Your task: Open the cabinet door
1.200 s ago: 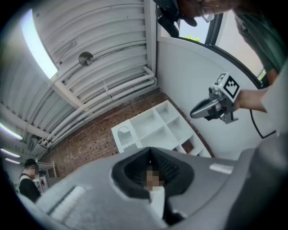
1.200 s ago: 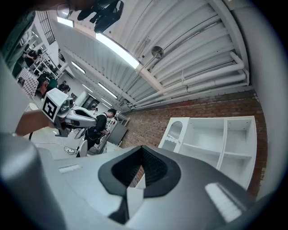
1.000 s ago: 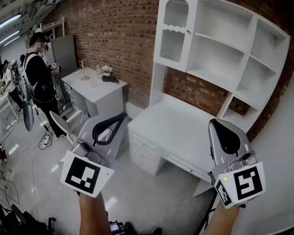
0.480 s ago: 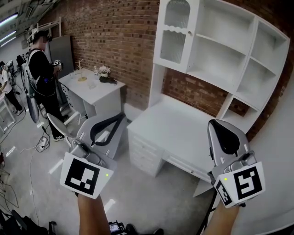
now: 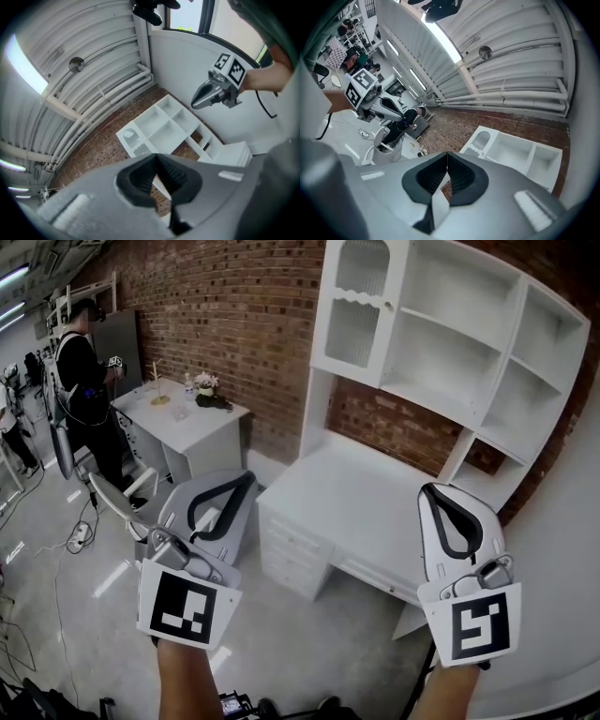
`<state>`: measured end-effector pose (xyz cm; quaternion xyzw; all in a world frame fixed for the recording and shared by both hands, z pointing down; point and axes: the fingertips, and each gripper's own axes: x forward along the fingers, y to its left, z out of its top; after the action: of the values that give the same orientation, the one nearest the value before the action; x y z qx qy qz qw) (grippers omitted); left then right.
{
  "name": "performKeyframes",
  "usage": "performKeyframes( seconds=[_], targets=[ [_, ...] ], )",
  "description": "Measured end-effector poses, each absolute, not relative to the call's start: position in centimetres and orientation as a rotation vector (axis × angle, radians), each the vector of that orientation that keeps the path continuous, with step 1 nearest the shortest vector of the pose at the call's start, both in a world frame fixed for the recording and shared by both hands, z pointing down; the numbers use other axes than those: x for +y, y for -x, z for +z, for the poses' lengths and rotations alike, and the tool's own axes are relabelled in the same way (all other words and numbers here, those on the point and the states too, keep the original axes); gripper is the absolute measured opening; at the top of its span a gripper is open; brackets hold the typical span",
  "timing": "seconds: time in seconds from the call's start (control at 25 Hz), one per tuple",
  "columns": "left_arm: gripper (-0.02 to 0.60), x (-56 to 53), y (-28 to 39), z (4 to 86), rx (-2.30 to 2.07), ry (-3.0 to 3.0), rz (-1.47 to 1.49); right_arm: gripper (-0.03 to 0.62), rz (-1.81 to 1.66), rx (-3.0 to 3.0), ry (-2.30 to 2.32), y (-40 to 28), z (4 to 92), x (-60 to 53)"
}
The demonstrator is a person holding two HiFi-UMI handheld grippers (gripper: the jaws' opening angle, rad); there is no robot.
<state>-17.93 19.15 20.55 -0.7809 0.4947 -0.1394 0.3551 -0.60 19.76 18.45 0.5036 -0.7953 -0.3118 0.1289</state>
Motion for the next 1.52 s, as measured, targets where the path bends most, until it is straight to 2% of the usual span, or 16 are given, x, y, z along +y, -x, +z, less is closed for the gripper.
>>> performKeyframes(
  seconds=[0.16, 0.36, 1.0, 1.52],
  targets=[
    [0.002, 18.1, 17.0, 20.4, 1.282, 2.011, -0.354, 0.008, -0.888, -2.343, -1.452, 0.0, 18.8, 18.3],
    [0.002, 16.9, 14.0, 19.7, 1.252, 2.092, -0.253, 0.008, -0.737, -2.666, -1.300, -1.6, 18.6, 16.6],
    [0.002, 9.9, 3.6, 20.5, 1.313, 2.078, -0.283, 0.008, -0.707, -2.771, -1.223, -11.7, 20.0, 8.6],
    [0.002, 5.4, 3.6, 19.6, 1.271, 2.068, -0.284, 0.008, -0.694, -2.743, -1.249, -11.7, 19.8, 3.8]
  ],
)
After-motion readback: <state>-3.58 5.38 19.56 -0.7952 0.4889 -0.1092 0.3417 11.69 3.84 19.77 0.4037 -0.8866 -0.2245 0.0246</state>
